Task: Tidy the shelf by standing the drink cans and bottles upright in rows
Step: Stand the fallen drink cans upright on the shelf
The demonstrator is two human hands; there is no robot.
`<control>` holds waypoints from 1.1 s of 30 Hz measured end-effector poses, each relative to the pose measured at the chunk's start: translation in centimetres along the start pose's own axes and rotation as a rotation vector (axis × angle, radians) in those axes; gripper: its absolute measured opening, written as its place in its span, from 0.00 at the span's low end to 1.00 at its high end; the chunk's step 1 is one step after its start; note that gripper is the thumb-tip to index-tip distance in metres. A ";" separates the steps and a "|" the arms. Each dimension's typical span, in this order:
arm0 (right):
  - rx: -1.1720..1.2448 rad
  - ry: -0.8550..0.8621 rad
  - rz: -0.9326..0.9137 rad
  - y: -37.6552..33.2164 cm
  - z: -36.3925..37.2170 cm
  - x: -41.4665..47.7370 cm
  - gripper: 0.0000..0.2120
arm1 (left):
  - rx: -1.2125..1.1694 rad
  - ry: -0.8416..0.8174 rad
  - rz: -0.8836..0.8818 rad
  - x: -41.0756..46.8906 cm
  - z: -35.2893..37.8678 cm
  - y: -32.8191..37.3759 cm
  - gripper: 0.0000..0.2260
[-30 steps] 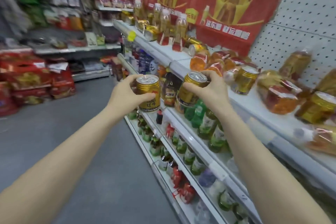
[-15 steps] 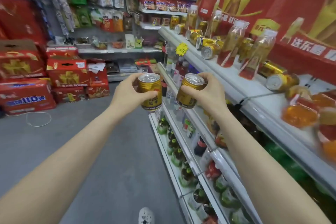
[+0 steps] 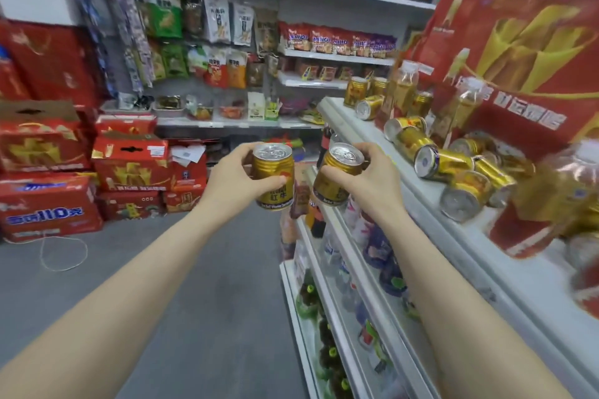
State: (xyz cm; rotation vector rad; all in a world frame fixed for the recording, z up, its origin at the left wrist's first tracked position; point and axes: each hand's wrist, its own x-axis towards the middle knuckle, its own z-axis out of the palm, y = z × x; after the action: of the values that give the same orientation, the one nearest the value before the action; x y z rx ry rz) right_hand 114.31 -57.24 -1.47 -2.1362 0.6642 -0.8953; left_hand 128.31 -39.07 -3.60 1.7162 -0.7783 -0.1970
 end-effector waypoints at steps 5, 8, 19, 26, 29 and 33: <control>-0.042 0.033 0.012 2.1 4.0 8.7 0.27 | -0.001 -0.046 0.035 10.6 0.3 -3.7 0.27; -0.064 0.085 0.037 2.7 6.3 14.0 0.29 | -0.016 -0.099 0.056 17.7 0.1 -5.3 0.27; -0.225 0.315 0.138 5.1 9.9 29.0 0.25 | -0.054 -0.320 0.165 40.8 3.7 -7.3 0.38; -0.341 0.442 0.206 8.5 9.3 33.6 0.29 | -0.117 -0.474 0.248 49.2 10.8 -7.7 0.35; -0.375 0.442 0.247 8.9 9.4 34.5 0.27 | -0.132 -0.532 0.280 51.5 13.1 -7.7 0.38; -0.423 0.449 0.302 8.6 10.0 35.6 0.23 | -0.140 -0.643 0.333 53.9 14.8 -7.5 0.30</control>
State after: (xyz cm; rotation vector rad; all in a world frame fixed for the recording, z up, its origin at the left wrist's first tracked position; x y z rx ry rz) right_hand 142.64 -82.37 0.77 -2.1120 1.4733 -1.1503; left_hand 164.79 -81.94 -0.70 1.3646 -1.4689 -0.5736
